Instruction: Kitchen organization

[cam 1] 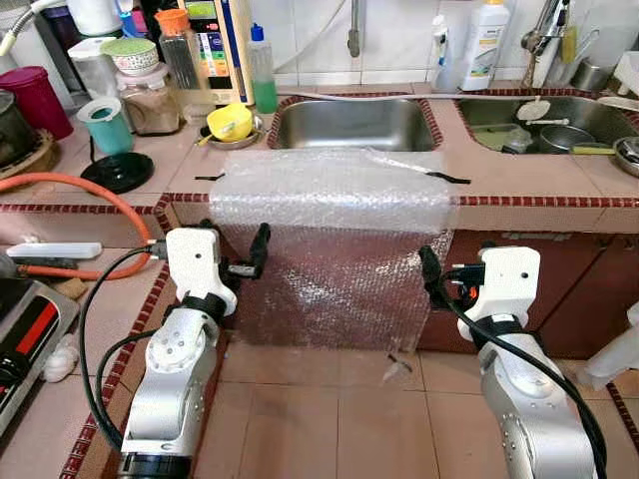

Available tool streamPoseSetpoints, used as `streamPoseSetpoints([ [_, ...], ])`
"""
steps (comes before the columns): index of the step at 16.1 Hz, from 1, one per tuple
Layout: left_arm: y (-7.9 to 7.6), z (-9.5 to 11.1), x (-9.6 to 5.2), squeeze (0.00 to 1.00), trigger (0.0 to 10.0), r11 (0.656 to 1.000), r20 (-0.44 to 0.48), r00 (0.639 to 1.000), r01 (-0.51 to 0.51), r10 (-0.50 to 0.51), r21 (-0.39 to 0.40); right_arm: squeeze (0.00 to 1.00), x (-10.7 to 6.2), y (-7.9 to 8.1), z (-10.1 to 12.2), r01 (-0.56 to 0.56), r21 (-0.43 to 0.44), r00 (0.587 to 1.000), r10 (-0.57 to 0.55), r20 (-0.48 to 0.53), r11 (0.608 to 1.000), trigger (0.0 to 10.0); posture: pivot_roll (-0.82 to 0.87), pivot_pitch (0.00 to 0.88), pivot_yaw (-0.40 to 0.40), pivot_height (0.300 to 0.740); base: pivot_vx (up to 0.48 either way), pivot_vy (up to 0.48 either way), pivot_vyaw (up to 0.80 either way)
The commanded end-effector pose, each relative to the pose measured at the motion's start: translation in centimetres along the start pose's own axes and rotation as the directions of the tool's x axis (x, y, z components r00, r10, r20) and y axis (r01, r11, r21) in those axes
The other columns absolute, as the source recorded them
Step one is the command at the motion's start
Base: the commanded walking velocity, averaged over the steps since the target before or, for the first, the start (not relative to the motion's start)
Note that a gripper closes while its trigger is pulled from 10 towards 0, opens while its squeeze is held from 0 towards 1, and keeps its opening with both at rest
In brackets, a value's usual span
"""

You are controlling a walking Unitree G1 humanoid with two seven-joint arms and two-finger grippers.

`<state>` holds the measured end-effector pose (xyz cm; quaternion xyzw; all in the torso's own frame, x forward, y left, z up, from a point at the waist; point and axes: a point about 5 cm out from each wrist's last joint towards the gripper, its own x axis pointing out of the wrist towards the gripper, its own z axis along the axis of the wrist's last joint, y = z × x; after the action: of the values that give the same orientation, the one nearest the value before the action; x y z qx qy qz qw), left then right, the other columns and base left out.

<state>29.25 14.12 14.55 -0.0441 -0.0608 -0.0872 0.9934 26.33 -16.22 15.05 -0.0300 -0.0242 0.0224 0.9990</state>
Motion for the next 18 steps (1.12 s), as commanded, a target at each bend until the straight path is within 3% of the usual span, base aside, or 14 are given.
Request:
streamPoseSetpoints([
  [1,-0.1,0.9,0.2,0.00,10.0,1.000,0.026,1.000,0.011,-0.011,0.001,0.00,0.1,0.0,1.0,-0.005,0.000,0.999,0.005,0.047,1.000,10.0,-0.02,0.000,0.096,0.740,0.000,0.000,0.00],
  [10,-0.3,1.5,0.2,0.00,10.0,0.998,0.050,0.997,0.053,-0.051,-0.027,0.00,0.2,1.0,1.4,-0.078,0.002,0.993,0.077,0.087,0.997,10.0,0.00,0.000,0.098,0.740,0.000,0.000,0.00],
  [18,-0.6,1.3,0.1,0.00,10.0,0.997,0.042,0.997,0.069,-0.068,-0.035,0.00,0.1,1.3,1.7,-0.099,-0.022,0.990,0.100,0.098,0.995,10.0,-0.02,0.000,0.098,0.740,0.311,0.000,0.00],
])
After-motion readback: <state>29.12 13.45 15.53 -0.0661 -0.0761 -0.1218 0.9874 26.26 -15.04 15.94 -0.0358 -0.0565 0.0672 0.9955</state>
